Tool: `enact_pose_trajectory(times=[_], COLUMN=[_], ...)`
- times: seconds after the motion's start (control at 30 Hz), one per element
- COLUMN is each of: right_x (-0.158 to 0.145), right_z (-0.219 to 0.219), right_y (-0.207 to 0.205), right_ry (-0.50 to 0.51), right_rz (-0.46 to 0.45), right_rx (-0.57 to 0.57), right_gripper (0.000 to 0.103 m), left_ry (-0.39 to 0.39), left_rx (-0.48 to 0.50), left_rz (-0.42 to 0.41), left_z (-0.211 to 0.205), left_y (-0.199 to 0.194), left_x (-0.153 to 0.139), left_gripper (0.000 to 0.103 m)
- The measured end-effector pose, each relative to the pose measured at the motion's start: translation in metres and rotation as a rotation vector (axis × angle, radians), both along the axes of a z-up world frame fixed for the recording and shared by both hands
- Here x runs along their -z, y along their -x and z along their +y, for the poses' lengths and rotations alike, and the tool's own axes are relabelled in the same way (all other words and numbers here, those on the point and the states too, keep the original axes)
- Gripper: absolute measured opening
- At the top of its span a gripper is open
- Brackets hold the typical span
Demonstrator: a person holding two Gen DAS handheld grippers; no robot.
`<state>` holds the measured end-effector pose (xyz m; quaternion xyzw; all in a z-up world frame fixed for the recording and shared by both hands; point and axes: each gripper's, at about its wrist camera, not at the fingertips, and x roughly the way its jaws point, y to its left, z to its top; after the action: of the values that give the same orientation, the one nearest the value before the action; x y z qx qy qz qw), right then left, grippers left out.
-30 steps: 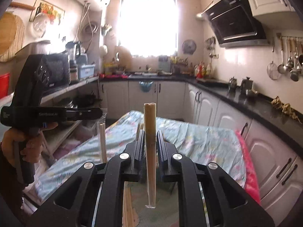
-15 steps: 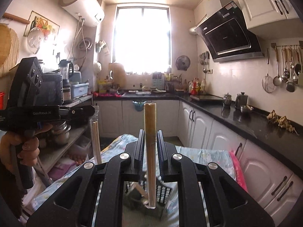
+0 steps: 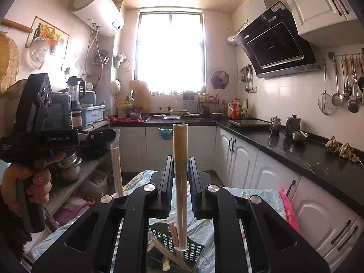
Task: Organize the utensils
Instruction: 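Lift the held chopsticks with both tools and lower them into the caddy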
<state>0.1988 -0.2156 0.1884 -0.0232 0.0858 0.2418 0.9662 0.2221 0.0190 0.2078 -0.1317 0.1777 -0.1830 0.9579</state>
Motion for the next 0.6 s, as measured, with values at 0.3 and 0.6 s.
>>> enact_pose_trajectory(times=[0.3, 0.6], right_x=[0.026, 0.06], right_z=[0.015, 0.022], right_y=[-0.019, -0.039], right_ry=[0.042, 0.058], right_rz=[0.033, 0.104], right_rx=[0.015, 0.022], right_gripper=[0.013, 0.013], left_ry=[0.015, -0.013], left_rx=[-0.006, -0.003], left_rz=[0.024, 0.055], left_z=[0.0, -0.01], left_y=[-0.02, -0.033], left_x=[0.031, 0.062], left_gripper=[0.0, 0.0])
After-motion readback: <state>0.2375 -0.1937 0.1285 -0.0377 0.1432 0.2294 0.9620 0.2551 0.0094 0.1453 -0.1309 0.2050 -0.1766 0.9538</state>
